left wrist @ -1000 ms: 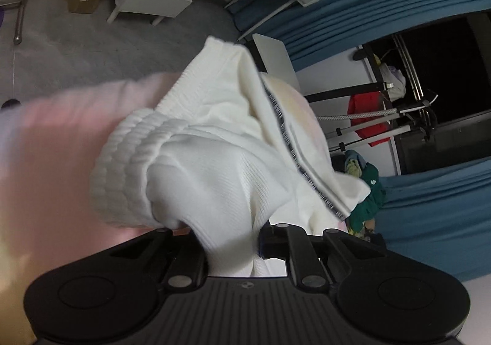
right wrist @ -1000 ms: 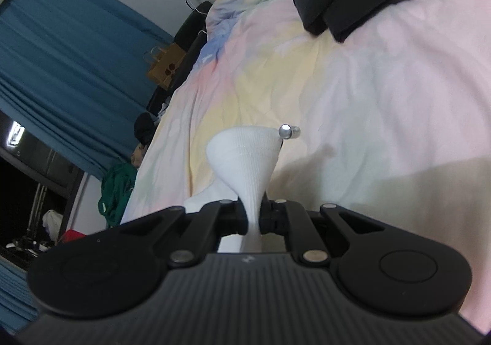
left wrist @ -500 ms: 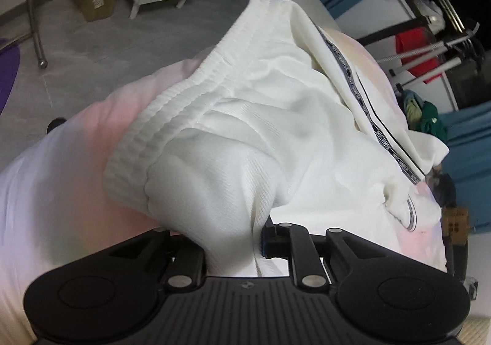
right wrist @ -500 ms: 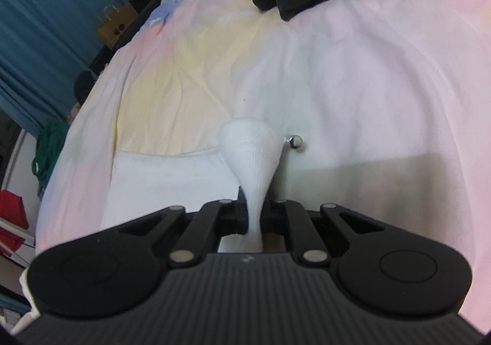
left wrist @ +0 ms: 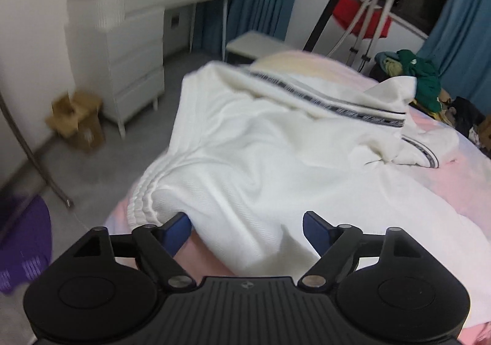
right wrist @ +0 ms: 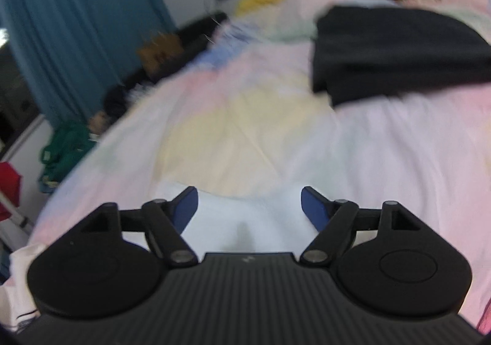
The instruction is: Fold clothes
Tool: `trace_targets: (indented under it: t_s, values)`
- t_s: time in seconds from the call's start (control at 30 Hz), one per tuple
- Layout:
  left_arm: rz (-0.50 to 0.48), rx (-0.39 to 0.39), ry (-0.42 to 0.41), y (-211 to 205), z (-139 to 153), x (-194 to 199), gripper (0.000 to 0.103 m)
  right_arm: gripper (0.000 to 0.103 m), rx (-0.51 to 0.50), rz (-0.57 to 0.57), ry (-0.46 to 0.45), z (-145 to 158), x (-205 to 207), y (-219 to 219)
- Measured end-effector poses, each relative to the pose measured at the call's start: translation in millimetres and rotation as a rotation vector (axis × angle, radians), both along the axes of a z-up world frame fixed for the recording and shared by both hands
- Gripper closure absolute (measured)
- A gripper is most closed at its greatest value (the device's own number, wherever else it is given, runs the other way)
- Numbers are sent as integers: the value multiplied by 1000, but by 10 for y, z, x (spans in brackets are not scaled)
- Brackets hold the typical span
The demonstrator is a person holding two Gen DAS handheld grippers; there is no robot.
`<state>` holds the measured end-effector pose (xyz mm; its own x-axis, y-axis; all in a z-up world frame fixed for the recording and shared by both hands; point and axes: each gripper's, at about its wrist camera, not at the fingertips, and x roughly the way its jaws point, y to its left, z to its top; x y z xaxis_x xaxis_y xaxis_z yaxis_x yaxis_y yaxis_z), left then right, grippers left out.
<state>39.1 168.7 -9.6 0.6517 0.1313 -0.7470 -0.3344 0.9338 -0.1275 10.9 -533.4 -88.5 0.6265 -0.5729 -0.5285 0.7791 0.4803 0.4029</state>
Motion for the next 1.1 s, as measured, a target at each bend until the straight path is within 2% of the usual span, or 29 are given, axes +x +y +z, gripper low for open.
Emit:
trace_targets:
  t_s: [0.1,0.3,0.57,0.67,0.83,1.1]
  values:
    - [8,72,-45,-244,112,-25,19,27,-56,95,-35,181,29,214]
    - [-76,152,-163,-846,359,25,13,27,-120,324,-72,414,176,677]
    - [-195,157,-231,-1608,377,396,13,27,-131,582,-101,498,337,1082]
    - [-244,157,-247,-1855,234,634,13,27,-113,640,-103,478,391,1162]
    - [-320,226,-291,-2216,-69,928,13,27,-120,710,-88,440,498,1336]
    - [-339,244,-238,-2246,-667,1283,13,27,-131,803,-78,318,811,1704]
